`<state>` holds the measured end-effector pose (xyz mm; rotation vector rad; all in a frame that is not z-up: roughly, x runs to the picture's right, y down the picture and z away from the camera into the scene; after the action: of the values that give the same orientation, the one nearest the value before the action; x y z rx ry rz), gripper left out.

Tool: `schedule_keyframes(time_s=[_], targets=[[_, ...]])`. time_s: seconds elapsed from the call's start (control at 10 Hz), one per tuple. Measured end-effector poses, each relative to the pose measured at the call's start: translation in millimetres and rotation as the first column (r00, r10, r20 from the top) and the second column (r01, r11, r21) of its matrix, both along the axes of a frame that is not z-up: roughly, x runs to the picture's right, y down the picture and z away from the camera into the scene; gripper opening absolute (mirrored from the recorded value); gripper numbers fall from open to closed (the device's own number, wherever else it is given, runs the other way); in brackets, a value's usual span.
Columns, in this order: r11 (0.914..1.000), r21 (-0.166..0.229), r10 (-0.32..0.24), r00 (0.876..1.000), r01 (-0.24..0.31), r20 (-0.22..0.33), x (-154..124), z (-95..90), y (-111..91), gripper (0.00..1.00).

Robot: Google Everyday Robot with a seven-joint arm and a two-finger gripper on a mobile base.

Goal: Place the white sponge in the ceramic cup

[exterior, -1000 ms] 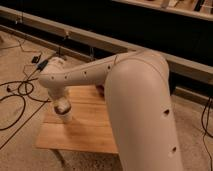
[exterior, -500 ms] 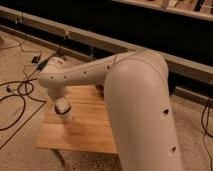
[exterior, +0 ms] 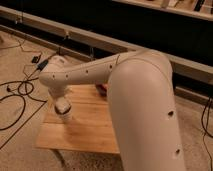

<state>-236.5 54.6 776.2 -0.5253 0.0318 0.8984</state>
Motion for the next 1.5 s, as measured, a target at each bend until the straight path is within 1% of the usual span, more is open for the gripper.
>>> schedule_keyframes(time_s=[0.3,0.5,0.7,0.8,1.2,1.5], targets=[[0.9993,0.020,0.033,0.999,-0.032,-0.034,11.8,5.0,-9.8,0.80],[0.9970,0.039,0.069,0.995,-0.067,-0.068,26.2,9.6,-21.0,0.80],[0.9946,0.051,0.095,0.991,-0.090,-0.099,40.0,13.6,-27.8,0.80],[0.9942,0.052,0.099,0.989,-0.094,-0.113,45.5,15.0,-28.2,0.80],[0.9959,0.040,0.087,0.984,-0.081,-0.158,60.4,18.9,-19.4,0.80],[0.9980,0.019,0.062,0.980,-0.060,-0.187,68.1,20.2,-5.1,0.80]])
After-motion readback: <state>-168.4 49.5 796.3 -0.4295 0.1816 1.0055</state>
